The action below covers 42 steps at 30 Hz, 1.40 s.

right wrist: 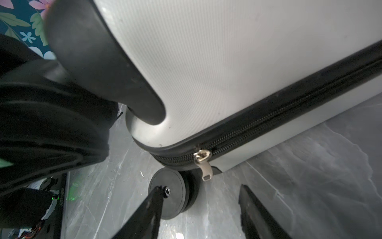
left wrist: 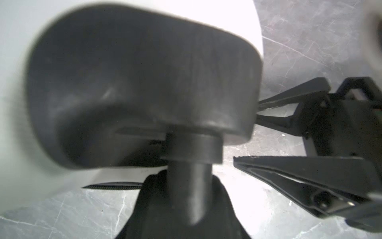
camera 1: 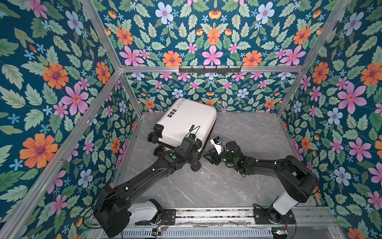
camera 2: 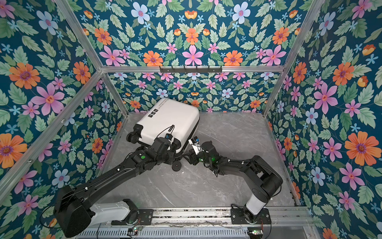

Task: Pack the luggage

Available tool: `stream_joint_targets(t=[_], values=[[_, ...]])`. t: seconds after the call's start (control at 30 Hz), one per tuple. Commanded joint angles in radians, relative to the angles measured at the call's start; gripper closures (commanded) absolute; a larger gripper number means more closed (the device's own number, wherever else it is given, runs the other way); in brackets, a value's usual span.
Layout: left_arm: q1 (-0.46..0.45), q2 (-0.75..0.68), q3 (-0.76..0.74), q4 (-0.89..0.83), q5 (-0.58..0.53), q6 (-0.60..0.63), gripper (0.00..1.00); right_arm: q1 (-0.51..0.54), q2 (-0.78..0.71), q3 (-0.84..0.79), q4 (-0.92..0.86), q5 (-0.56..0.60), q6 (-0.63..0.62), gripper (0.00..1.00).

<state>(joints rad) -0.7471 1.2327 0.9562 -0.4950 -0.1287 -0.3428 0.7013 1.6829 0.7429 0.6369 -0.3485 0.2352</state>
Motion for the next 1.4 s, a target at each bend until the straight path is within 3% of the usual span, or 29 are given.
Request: stream_joint_targets(t=[0.0, 0.77, 1.37], values=[[0.002, -0.015, 0.010, -0.029, -0.064, -0.026, 1.00, 0.000, 0.024, 0.008, 0.046, -0.038, 0.004, 0.45], [0.002, -0.037, 0.026, -0.053, -0.060, -0.026, 1.00, 0.008, 0.139, 0.093, 0.062, -0.057, 0.029, 0.58], [0.002, -0.042, 0.016, -0.060, -0.056, -0.032, 1.00, 0.010, 0.124, 0.075, 0.089, 0.019, 0.024, 0.78]])
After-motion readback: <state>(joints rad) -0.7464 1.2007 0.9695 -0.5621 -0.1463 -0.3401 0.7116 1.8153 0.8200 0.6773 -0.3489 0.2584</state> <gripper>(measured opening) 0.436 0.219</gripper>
